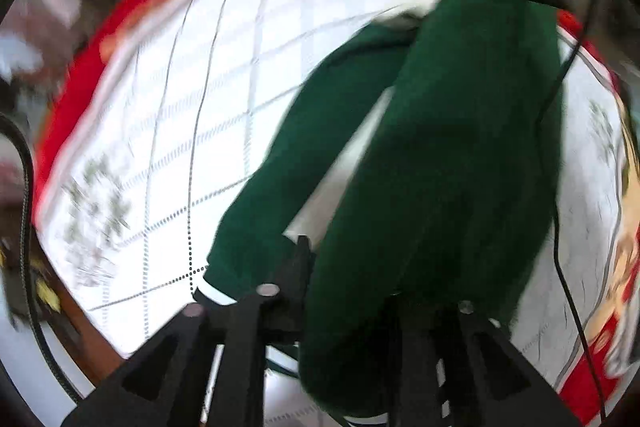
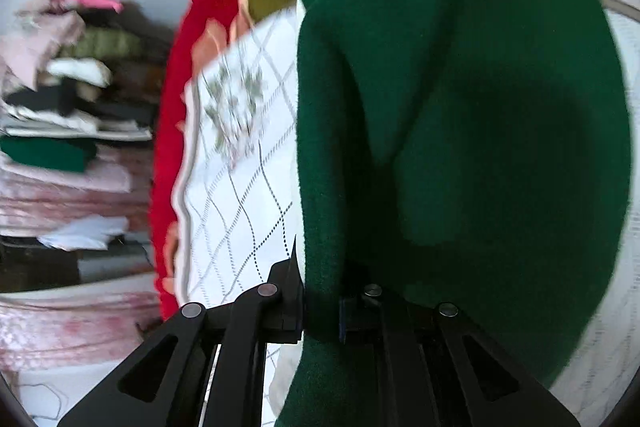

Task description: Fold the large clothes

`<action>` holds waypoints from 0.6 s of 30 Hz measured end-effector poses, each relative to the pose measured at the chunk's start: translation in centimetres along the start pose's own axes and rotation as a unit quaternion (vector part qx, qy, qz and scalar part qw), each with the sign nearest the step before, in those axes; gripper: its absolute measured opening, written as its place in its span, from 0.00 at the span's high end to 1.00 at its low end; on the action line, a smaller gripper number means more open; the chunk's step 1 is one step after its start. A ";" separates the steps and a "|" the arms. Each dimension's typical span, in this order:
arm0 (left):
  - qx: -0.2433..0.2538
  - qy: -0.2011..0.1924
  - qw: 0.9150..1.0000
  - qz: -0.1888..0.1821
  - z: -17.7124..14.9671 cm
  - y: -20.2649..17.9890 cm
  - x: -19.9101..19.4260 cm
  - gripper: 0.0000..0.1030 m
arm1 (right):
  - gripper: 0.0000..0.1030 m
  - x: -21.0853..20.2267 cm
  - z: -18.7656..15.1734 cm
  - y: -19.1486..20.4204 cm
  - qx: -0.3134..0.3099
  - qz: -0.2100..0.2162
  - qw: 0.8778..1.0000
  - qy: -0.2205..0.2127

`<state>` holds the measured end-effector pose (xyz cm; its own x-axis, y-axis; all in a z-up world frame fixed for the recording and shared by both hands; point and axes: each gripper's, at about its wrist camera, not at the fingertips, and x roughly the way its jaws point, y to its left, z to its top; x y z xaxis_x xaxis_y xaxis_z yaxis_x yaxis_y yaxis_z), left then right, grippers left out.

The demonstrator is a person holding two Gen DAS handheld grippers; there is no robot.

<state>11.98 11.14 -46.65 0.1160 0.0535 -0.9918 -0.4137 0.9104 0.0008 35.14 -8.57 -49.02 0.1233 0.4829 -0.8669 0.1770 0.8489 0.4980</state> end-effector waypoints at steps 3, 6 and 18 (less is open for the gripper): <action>-0.045 0.012 0.998 -0.030 0.4 4.3 1.7 0.38 | 0.83 2.0 -0.6 2.7 -0.038 -0.019 0.999 0.012; -0.061 0.010 0.997 -0.050 -0.2 6.8 1.8 0.21 | 0.79 1.3 -1.4 2.3 -0.046 0.020 0.998 0.025; -0.122 -0.016 0.992 0.012 -2.3 12.3 -3.2 0.15 | 0.48 -12.4 -3.8 -8.1 0.008 0.043 0.998 -0.041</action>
<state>4.49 21.19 -43.80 0.1299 0.0908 -0.9874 -0.6223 0.7827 -0.0099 28.49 -20.63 -42.34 0.2182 0.5343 -0.8167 0.1786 0.8008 0.5717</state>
